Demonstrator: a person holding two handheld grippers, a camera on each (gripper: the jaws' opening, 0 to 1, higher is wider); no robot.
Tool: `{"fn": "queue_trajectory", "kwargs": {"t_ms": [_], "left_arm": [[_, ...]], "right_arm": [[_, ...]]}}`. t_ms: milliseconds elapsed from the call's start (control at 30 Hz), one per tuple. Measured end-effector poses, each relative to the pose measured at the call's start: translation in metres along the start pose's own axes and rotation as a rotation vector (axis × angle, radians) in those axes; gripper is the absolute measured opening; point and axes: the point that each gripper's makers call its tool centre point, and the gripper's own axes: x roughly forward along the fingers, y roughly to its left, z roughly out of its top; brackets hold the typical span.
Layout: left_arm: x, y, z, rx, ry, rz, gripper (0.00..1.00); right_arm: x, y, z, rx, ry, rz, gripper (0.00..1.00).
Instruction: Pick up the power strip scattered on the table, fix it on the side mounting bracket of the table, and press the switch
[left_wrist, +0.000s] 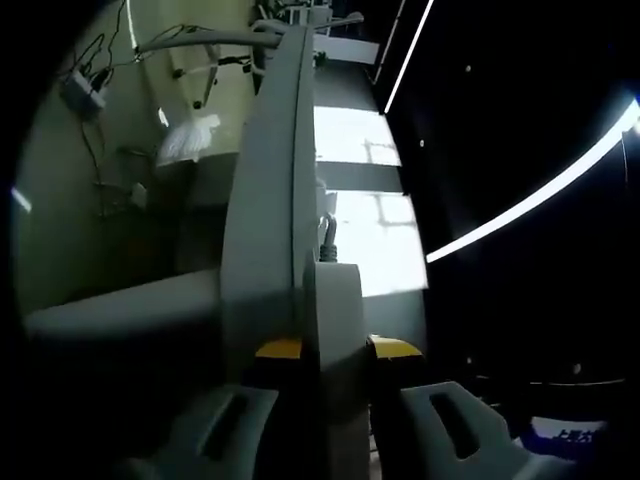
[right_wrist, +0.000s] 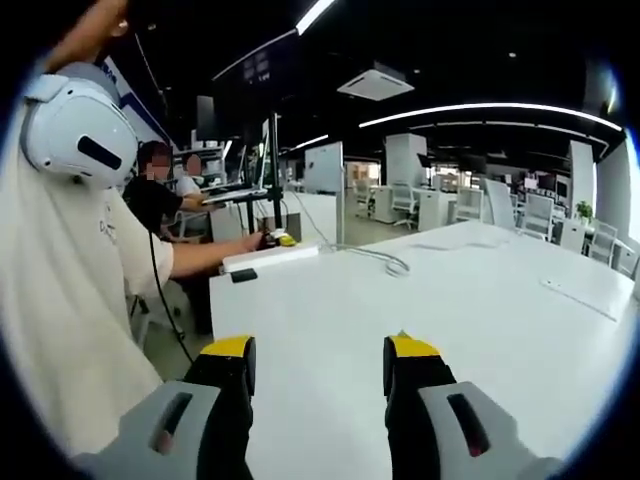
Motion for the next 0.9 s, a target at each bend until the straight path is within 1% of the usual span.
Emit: {"fn": "queue_trajectory", "kwargs": {"t_ms": [67, 200, 267, 367, 433, 467, 500, 600, 633, 733, 833, 900], "left_arm": [[-0.003, 0.001, 0.004, 0.001, -0.004, -0.003, 0.25], [-0.004, -0.001, -0.003, 0.004, 0.013, -0.002, 0.25], [-0.007, 0.001, -0.002, 0.003, 0.003, 0.002, 0.25], [-0.005, -0.001, -0.005, 0.007, 0.002, 0.001, 0.25], [-0.008, -0.001, -0.004, 0.009, 0.007, -0.002, 0.25], [-0.009, -0.001, -0.004, 0.026, -0.005, -0.001, 0.25], [-0.011, -0.001, -0.007, 0.015, 0.002, 0.001, 0.25], [-0.010, 0.000, -0.012, 0.013, 0.009, 0.003, 0.25], [-0.012, 0.001, -0.010, 0.017, 0.008, 0.002, 0.25], [-0.014, 0.001, -0.013, 0.019, 0.006, 0.001, 0.25], [-0.014, 0.002, -0.022, 0.016, 0.015, 0.002, 0.25], [-0.010, -0.001, -0.026, 0.019, -0.005, -0.002, 0.25]], "right_arm": [[0.000, 0.001, 0.000, 0.000, -0.002, 0.000, 0.47], [-0.001, 0.002, -0.002, 0.003, -0.003, 0.000, 0.47], [-0.002, 0.002, -0.002, 0.004, -0.005, 0.000, 0.47], [-0.003, 0.002, -0.003, 0.006, -0.007, 0.000, 0.47], [-0.003, 0.003, -0.002, 0.005, -0.009, 0.001, 0.47], [-0.003, 0.004, -0.001, 0.004, -0.011, 0.003, 0.47], [-0.004, 0.005, -0.001, 0.003, -0.013, 0.005, 0.47], [-0.005, 0.006, -0.002, 0.002, -0.012, 0.007, 0.47], [-0.005, 0.006, -0.002, 0.003, -0.012, 0.007, 0.47], [-0.005, 0.007, -0.002, 0.001, -0.013, 0.010, 0.47], [-0.005, 0.009, -0.001, 0.000, -0.014, 0.013, 0.47], [-0.004, 0.009, -0.002, -0.001, -0.015, 0.015, 0.47]]}}
